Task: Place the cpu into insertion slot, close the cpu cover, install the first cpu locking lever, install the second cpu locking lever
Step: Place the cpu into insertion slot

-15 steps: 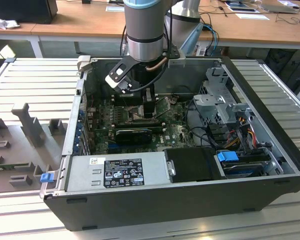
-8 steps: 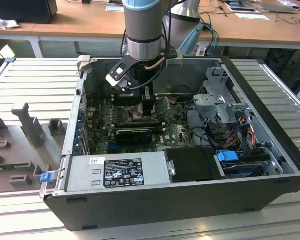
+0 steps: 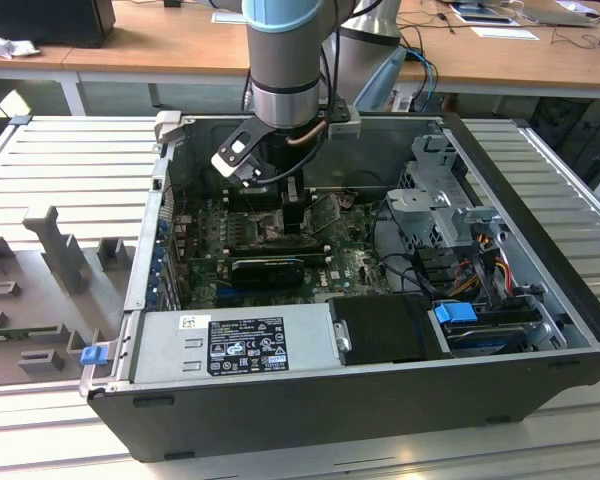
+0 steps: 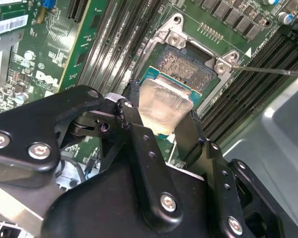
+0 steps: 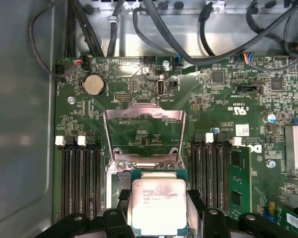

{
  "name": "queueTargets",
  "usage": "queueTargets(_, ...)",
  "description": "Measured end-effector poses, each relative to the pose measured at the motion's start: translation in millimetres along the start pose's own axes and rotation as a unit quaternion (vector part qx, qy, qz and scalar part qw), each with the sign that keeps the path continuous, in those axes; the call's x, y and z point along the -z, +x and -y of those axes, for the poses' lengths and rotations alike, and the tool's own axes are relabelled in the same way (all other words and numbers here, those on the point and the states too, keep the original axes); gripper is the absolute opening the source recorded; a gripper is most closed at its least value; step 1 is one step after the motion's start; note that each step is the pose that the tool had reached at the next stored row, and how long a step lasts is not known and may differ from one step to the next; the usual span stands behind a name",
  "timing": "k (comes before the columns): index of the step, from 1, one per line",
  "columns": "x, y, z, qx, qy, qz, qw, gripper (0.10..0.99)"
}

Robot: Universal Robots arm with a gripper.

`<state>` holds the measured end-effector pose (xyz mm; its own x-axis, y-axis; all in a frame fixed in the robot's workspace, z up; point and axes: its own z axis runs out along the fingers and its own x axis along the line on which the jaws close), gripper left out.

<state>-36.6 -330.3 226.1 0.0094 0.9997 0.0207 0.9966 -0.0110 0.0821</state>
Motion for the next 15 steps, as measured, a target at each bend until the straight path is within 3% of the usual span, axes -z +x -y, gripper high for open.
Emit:
queueTargets(5,-2.9,0.1,1.3,0.0,0.0001,0.0001,1.0,0.525)
queueTargets(9,-4.6,1.8,8.2,0.0,0.0002,-0.0001,1.0,0.525)
queueTargets(15,-15.0,5.7,10.0,-0.004,0.0001,-0.0005,1.0,0.525)
